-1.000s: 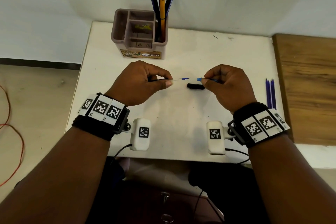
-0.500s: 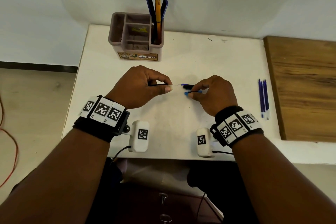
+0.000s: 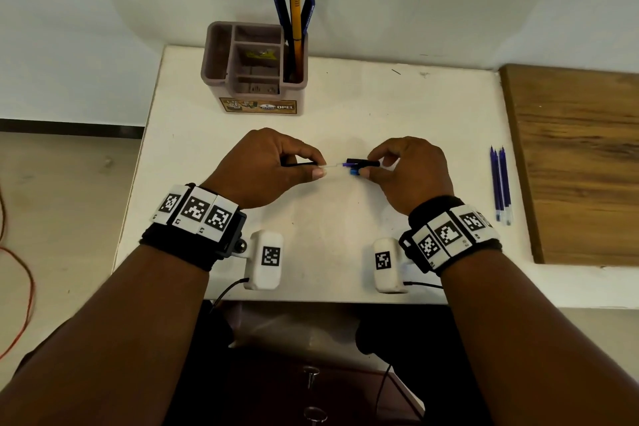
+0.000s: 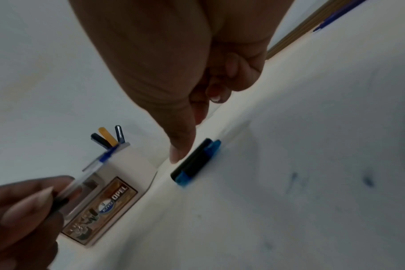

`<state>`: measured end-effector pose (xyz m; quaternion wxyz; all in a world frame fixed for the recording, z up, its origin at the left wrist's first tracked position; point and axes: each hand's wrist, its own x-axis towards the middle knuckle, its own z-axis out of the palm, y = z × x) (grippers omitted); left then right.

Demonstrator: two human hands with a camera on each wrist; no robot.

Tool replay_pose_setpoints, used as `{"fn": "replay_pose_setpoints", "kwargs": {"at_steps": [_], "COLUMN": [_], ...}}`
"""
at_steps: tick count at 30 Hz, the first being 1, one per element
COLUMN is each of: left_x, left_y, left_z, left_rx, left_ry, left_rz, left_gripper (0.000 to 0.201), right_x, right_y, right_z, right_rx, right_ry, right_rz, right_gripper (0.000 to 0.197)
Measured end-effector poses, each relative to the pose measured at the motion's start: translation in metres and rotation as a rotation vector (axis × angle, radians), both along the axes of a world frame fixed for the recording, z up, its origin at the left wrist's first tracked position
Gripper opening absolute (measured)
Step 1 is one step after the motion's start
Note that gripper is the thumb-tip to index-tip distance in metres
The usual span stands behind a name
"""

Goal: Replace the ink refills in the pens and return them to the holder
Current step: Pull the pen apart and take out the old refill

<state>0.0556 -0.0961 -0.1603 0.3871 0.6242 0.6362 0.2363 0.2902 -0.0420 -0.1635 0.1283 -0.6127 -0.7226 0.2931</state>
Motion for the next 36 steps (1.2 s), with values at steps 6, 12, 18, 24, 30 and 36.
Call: {"fn": "replay_pose_setpoints", "kwargs": {"at_steps": [6, 12, 18, 24, 30, 36], "left_x": [0.000, 0.008, 0.011, 0.014, 0.032, 0.052], "left_y": [0.001, 0.000, 0.001, 0.001, 0.000, 0.000], "left_z": [0.004, 0.003, 0.002, 0.000, -0.013, -0.029], "left_rx": [0.030, 0.041, 0.039, 0.023, 0.031, 0.044], "left_ry": [-0.039, -0.055, -0.028, -0.066, 0.137, 0.262], "left_rz": [0.044, 0.045, 0.018, 0.071, -0.008, -0.058], "left_gripper": [0.007, 0.011, 0.024, 0.014, 0.014, 0.019], "right_x": [0.000, -0.011, -0.008, 0.012, 0.044, 0.050], "right_y": [0.001, -0.009, -0.007, 0.012, 0.039, 0.056], "right_z": [0.013, 0.015, 0.020, 0.027, 0.020, 0.010], "right_rx": [-0.055, -0.269, -0.323, -0.332, -0.166, -0.236], "right_ry": [0.226, 0.500, 0.536, 0.603, 0.653, 0.572], "right_rz": [-0.102, -0.109, -0.154, -0.334, -0.650, -0.739], "right_gripper": [0.013, 0.013, 0.008, 0.010, 0.009, 0.008]}}
